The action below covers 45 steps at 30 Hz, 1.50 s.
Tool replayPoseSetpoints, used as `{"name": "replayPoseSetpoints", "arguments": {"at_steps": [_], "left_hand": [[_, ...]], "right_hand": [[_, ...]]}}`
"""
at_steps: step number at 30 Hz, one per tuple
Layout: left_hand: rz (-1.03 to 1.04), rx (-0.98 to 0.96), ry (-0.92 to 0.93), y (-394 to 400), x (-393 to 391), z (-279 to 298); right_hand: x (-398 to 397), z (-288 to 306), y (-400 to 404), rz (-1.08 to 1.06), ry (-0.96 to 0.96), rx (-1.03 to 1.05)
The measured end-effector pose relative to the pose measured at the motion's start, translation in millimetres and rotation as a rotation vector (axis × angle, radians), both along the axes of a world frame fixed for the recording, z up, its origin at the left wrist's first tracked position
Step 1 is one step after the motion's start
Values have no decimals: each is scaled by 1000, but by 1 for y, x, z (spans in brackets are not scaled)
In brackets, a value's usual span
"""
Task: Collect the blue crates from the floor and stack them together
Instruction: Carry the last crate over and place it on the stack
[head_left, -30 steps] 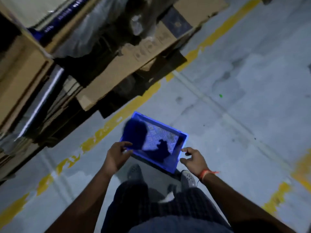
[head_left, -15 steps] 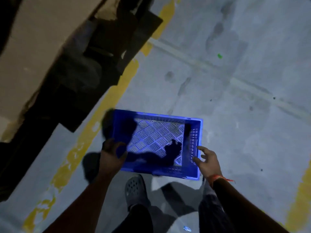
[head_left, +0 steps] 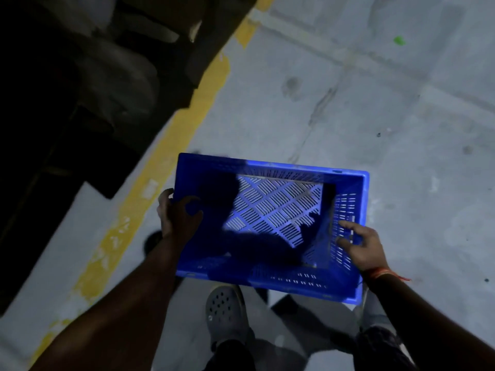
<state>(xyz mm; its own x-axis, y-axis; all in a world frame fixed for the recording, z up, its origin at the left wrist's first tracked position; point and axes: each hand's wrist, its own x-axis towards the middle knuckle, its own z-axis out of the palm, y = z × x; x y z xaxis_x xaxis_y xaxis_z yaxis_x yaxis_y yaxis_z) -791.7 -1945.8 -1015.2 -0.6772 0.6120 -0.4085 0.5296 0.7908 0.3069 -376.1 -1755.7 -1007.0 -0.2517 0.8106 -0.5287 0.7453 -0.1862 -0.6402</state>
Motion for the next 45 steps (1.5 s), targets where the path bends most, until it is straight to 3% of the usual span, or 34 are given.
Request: {"name": "replayPoseSetpoints", "arguments": {"at_steps": [4, 12, 15, 21, 26, 34, 39, 45], "left_hand": [[-42, 34, -246, -4, -22, -2], [-158, 169, -370, 7, -6, 61], [-146, 174, -360, 12, 7, 106], [-118, 199, -365, 55, 51, 252], [-56, 265, -403, 95, 83, 385], [-84, 317, -288, 188, 152, 562], [-149, 361, -260, 266, 186, 608], [-207, 415, -258, 390, 203, 626]], "right_hand": [[-4, -10, 9, 63, 37, 13], [21, 46, 22, 100, 10, -32], [42, 103, 32, 87, -5, -46], [74, 262, 65, -2, 92, -39], [130, 378, 100, -14, 89, 43], [216, 553, 185, 33, 17, 192], [259, 604, 245, 39, -45, 249], [278, 621, 335, -39, -91, 286]]}}
